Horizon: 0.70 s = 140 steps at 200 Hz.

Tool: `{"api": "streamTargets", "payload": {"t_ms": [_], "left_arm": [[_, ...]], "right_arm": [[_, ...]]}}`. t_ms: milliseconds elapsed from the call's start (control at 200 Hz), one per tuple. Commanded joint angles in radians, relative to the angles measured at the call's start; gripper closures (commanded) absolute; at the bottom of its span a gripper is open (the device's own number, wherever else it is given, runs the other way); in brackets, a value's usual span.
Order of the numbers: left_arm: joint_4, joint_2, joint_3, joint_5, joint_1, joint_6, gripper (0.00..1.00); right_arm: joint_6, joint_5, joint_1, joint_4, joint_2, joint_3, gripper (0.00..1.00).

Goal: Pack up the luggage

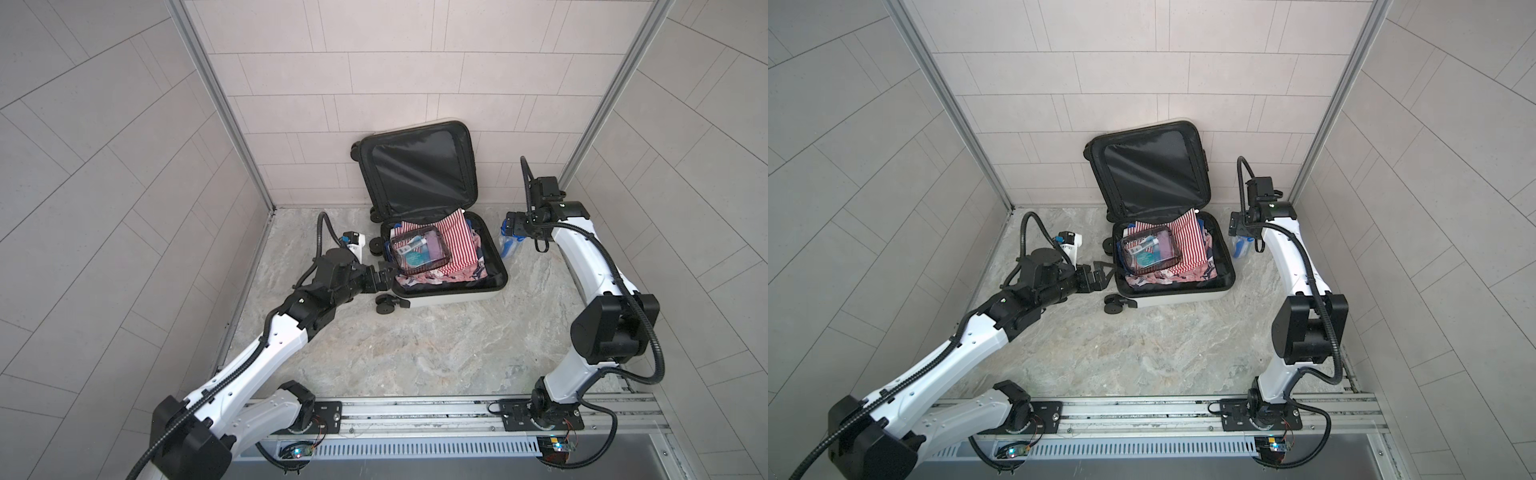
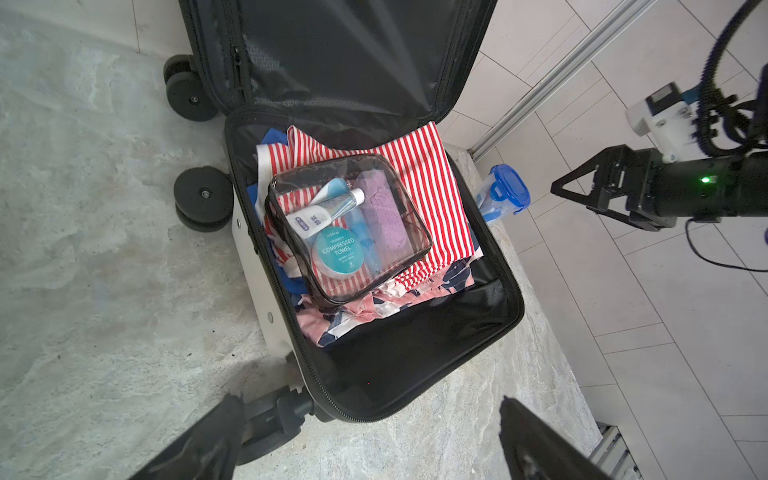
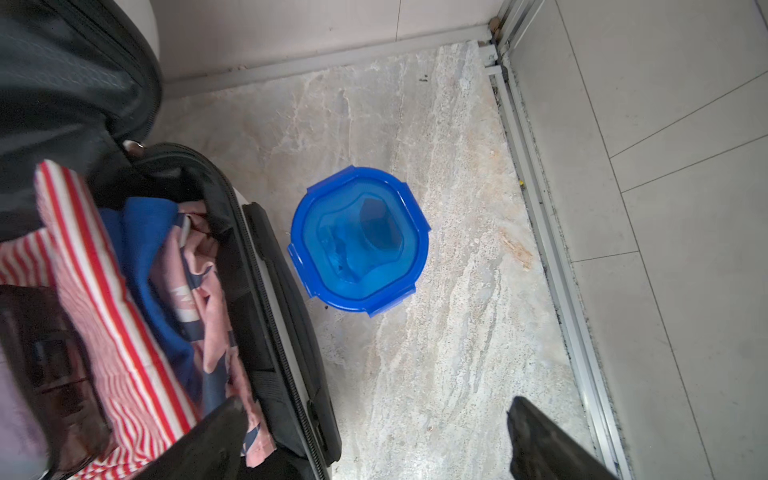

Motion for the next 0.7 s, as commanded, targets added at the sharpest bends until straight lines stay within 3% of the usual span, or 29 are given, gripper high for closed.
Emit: {"api": "streamTargets", "payload": {"t_ms": [0, 365, 696], "left_arm": [[0.096, -0.051, -0.036, 0.009, 0.002, -0.044, 0.0], [0.122, -0.076, -0.087, 0.036, 0.002, -0.059, 0.0], [0.153, -0.044, -0.091, 0.046, 0.001, -0.079, 0.0]], "right_arm": [[-0.049, 0.038, 0.0, -0.126, 0.081, 0.105, 0.0], [-0.1, 0.13, 0.0, -0.213, 0.259, 0.235, 0.01], [-0.119, 0.109, -0.002, -0.272, 0.387, 0.387, 0.0]]}}
